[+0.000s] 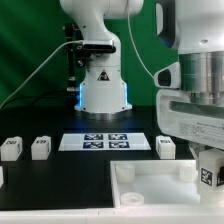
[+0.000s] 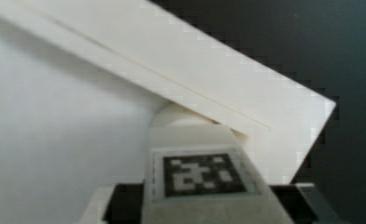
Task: Assemble one leg
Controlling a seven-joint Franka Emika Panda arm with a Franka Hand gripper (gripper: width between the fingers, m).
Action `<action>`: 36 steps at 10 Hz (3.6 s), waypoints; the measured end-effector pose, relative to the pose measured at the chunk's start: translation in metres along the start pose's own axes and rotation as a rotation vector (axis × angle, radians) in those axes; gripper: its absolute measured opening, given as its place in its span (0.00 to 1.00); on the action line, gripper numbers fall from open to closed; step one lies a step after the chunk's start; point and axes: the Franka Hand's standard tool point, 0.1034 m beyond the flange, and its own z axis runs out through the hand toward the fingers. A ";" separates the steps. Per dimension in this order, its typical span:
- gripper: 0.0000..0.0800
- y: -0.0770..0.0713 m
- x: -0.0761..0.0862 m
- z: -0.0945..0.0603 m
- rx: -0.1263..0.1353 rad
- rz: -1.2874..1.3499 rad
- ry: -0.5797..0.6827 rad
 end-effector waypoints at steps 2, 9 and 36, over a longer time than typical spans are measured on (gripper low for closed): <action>0.37 0.000 -0.006 0.002 0.014 0.234 -0.016; 0.81 0.000 -0.003 -0.001 0.022 0.043 -0.016; 0.37 0.001 0.003 -0.001 0.049 0.668 -0.007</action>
Offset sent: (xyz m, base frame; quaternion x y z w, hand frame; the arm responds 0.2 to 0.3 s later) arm 0.0000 0.0000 0.0000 0.0000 0.0000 0.0000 1.0000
